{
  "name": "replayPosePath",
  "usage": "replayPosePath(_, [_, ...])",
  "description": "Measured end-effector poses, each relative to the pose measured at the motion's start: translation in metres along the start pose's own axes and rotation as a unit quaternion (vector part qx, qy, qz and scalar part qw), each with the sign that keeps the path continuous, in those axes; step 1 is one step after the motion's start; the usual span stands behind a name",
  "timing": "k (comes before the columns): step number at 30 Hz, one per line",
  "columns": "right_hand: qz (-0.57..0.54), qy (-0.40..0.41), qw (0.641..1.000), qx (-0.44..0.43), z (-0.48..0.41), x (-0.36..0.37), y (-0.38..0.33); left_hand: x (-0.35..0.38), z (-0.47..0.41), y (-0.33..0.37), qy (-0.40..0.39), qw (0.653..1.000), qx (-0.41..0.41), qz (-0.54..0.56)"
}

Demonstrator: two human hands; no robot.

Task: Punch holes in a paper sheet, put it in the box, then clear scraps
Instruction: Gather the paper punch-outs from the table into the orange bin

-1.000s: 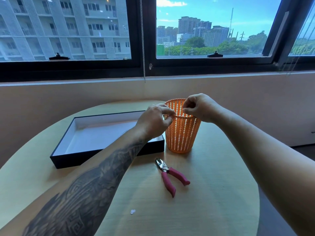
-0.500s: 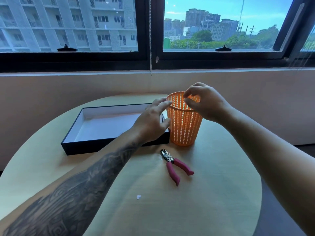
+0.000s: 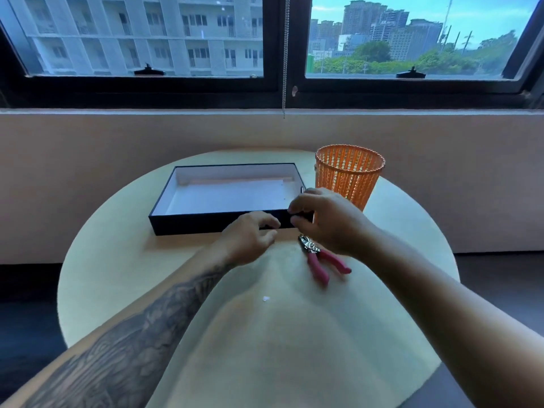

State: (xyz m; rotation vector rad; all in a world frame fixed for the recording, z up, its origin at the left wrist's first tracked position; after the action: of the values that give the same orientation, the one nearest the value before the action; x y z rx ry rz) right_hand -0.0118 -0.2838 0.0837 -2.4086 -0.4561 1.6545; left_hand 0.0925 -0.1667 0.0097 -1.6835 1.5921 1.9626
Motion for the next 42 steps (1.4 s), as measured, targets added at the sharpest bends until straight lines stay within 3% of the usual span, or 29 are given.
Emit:
replayPosePath(4, [-0.021, -0.088, 0.996, -0.015, 0.026, 0.063, -0.027, 0.012, 0.031, -0.024, -0.018, 0.999, -0.009, -0.049])
replayPosePath(13, [0.016, -0.144, 0.989, 0.017, 0.057, 0.106, -0.044, 0.027, 0.071, -0.040, 0.046, 0.994, 0.013, -0.100])
replayPosePath(22, [0.084, -0.154, 0.984, -0.008, 0.054, 0.108, -0.059, 0.026, 0.074, -0.038, 0.064, 0.993, 0.020, -0.097])
replayPosePath(34, [0.203, -0.078, 0.973, -0.078, 0.055, 0.117, -0.070, 0.026, 0.072, -0.039, 0.065, 0.993, 0.015, -0.093])
replayPosePath(38, [0.175, -0.072, 0.979, -0.071, 0.053, 0.119, -0.068, 0.026, 0.072, -0.040, 0.064, 0.994, 0.011, -0.092])
replayPosePath(42, [0.067, -0.095, 0.993, 0.017, 0.052, 0.109, -0.049, 0.026, 0.072, -0.040, 0.064, 0.994, 0.008, -0.090])
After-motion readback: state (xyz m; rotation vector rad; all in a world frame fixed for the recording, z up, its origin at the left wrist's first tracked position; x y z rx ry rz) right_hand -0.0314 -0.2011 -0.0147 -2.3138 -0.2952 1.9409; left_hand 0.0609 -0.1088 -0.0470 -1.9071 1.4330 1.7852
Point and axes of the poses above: each hand's wrist, its own z-axis away from the middle knuckle, its own x-axis out of the palm, y = z × x, the point moved 8 cm from there along -z, towards the middle knuckle, and after that the axes turned 3 degrees about -y, right-handed, at the moved point
